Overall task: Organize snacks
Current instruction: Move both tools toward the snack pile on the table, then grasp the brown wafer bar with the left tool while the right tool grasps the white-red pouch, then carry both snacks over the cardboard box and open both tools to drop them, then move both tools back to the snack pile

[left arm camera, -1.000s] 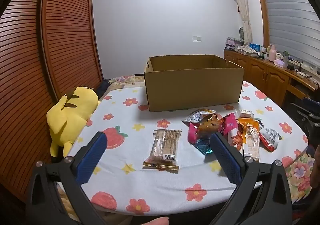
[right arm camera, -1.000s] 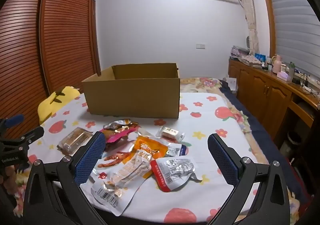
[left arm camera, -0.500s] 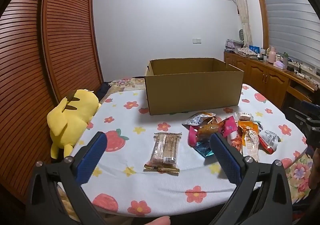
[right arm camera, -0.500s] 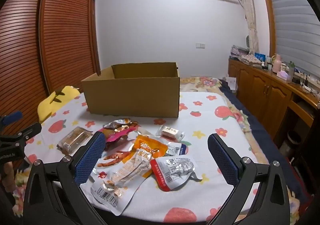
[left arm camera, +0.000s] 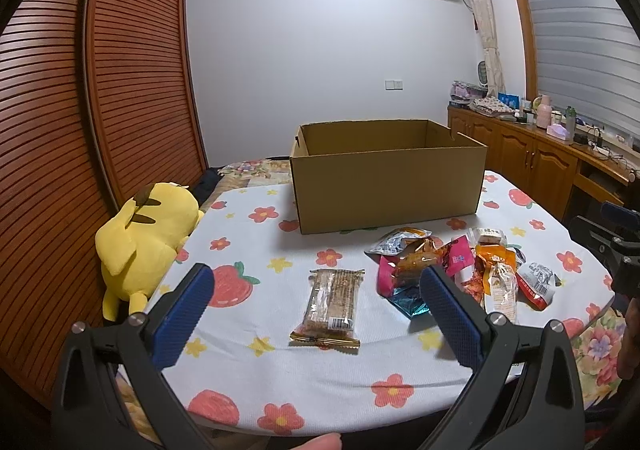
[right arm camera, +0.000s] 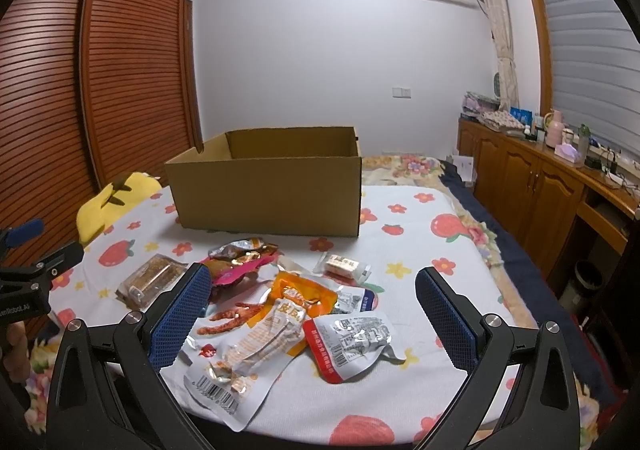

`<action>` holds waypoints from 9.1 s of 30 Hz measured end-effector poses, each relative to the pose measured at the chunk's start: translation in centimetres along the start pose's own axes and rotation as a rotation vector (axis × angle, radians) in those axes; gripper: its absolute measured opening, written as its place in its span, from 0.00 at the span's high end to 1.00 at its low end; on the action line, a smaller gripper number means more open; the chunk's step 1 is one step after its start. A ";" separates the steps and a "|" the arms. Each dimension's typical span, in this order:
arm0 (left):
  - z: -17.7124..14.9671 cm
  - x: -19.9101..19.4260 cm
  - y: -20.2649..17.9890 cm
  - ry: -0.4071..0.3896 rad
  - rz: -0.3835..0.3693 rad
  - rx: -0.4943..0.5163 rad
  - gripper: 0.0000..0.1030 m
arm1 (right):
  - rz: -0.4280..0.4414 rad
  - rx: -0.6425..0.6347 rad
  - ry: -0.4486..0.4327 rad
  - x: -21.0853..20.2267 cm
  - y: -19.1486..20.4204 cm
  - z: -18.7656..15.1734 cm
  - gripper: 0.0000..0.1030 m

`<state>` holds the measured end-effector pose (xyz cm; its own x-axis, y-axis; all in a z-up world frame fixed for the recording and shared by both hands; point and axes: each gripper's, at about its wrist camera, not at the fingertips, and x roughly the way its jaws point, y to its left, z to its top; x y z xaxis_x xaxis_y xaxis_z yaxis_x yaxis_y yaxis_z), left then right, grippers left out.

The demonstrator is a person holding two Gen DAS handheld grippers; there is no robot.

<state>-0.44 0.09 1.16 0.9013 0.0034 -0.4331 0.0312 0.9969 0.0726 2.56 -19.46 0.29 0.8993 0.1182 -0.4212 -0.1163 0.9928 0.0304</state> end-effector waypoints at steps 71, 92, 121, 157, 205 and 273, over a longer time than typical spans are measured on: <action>-1.2 6.9 1.9 0.142 -0.081 -0.031 0.00 | 0.002 -0.001 0.097 2.5 -3.4 -2.1 0.00; -0.6 14.6 2.2 0.364 -0.272 0.010 0.08 | 0.133 -0.034 0.338 8.8 -5.4 -4.5 0.16; -2.0 16.0 1.5 0.447 -0.294 0.040 0.58 | 0.139 -0.157 0.404 11.7 -4.3 -4.8 0.20; 4.9 12.4 -0.1 0.208 -0.322 0.023 0.60 | 0.164 -0.138 0.189 6.8 -5.3 0.8 0.61; 16.9 27.1 -1.4 0.146 -0.281 0.081 0.59 | 0.296 -0.254 0.108 24.1 1.1 14.4 0.59; 1.5 11.0 -1.4 0.167 -0.449 0.139 0.16 | 0.110 0.105 0.341 9.1 -1.1 -4.5 0.26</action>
<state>10.12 -1.38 -2.38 0.7046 -0.3998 -0.5862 0.4676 0.8830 -0.0402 8.96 -19.55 -7.68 0.6893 0.2279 -0.6877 -0.1447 0.9734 0.1776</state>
